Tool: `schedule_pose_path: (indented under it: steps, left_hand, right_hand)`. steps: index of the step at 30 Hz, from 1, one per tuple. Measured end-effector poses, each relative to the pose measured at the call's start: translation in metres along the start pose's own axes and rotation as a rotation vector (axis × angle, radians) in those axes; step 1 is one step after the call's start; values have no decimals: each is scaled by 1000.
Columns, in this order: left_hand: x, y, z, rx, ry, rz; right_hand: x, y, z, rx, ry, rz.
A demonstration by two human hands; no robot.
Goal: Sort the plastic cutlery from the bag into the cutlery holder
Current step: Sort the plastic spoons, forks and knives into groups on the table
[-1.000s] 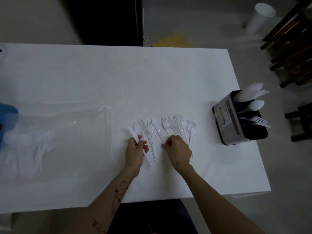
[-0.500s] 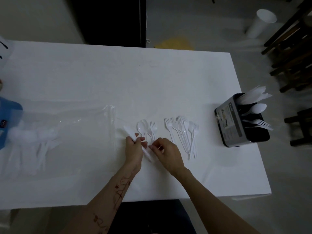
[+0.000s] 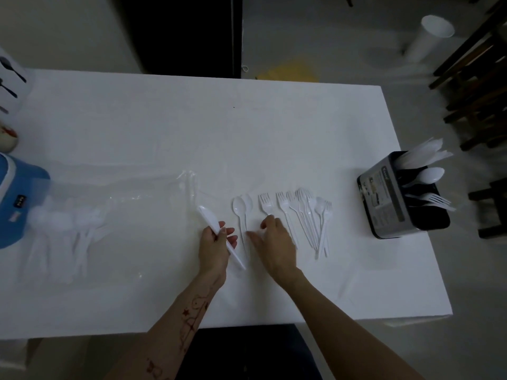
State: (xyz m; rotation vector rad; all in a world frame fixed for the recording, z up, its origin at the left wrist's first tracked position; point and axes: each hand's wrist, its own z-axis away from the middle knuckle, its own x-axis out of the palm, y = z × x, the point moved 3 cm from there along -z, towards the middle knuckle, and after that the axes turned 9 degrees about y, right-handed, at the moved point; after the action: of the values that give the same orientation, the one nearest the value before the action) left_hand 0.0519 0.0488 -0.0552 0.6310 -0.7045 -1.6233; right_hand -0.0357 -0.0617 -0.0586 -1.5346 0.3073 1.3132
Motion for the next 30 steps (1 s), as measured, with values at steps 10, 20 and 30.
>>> schedule_pose_path:
  steps: [10, 20, 30]
  left_hand:
    - [13, 15, 1, 74, -36, -57]
    - [167, 57, 52, -226, -236, 322]
    - [339, 78, 117, 562, -379, -114]
  right_hand:
    - [-11, 25, -9, 71, -74, -42]
    - [-151, 86, -39, 132, 339, -481]
    - [-278, 146, -94, 66, 724, -529]
